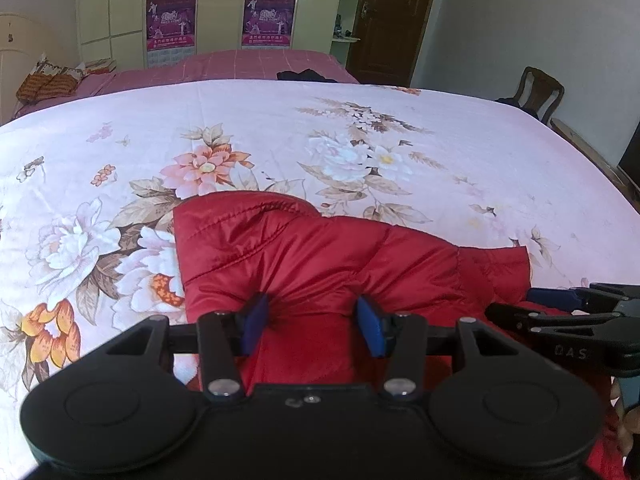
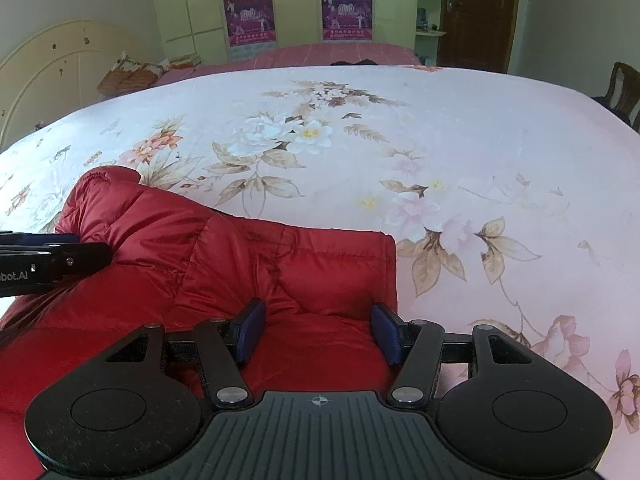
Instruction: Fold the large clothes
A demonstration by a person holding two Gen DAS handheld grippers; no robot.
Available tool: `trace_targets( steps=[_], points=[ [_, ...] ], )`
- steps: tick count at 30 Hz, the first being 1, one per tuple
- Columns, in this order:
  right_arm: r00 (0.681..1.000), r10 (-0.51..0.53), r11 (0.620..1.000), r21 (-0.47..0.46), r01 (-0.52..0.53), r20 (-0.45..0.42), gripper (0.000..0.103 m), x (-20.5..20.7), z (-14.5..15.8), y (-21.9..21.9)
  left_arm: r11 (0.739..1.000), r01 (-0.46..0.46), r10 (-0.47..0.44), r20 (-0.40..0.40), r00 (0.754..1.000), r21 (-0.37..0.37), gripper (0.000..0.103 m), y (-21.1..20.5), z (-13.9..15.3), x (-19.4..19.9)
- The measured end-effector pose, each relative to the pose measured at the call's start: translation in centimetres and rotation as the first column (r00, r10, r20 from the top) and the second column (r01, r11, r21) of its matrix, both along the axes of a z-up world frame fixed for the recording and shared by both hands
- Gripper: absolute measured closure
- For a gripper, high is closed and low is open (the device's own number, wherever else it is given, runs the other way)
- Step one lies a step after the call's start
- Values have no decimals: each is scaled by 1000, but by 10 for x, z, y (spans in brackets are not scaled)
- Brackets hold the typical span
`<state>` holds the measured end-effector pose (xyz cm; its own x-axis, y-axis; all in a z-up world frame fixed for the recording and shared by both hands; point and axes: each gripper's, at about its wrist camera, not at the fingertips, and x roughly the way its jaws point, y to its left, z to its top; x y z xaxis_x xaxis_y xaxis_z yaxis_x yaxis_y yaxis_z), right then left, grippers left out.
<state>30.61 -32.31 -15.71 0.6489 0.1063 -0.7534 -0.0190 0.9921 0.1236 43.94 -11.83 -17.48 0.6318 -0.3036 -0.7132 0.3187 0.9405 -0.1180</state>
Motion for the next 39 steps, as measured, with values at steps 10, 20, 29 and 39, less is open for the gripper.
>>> trace_targets(
  steps=[10, 20, 29, 39],
  points=[
    [996, 33, 998, 41, -37, 87, 46, -65, 57, -4, 994, 63, -59, 40, 997, -94, 56, 29, 40, -68],
    [999, 46, 998, 45, -47, 26, 46, -152, 49, 14, 986, 132, -133, -5, 991, -106, 55, 37, 25, -149],
    [993, 50, 992, 122, -38, -102, 45, -156, 16, 6, 987, 149, -151, -24, 988, -63, 54, 36, 3, -150],
    [1000, 21, 982, 190, -16, -23, 2, -151, 49, -15, 991, 41, -44, -15, 999, -127, 18, 54, 34, -140]
  ],
)
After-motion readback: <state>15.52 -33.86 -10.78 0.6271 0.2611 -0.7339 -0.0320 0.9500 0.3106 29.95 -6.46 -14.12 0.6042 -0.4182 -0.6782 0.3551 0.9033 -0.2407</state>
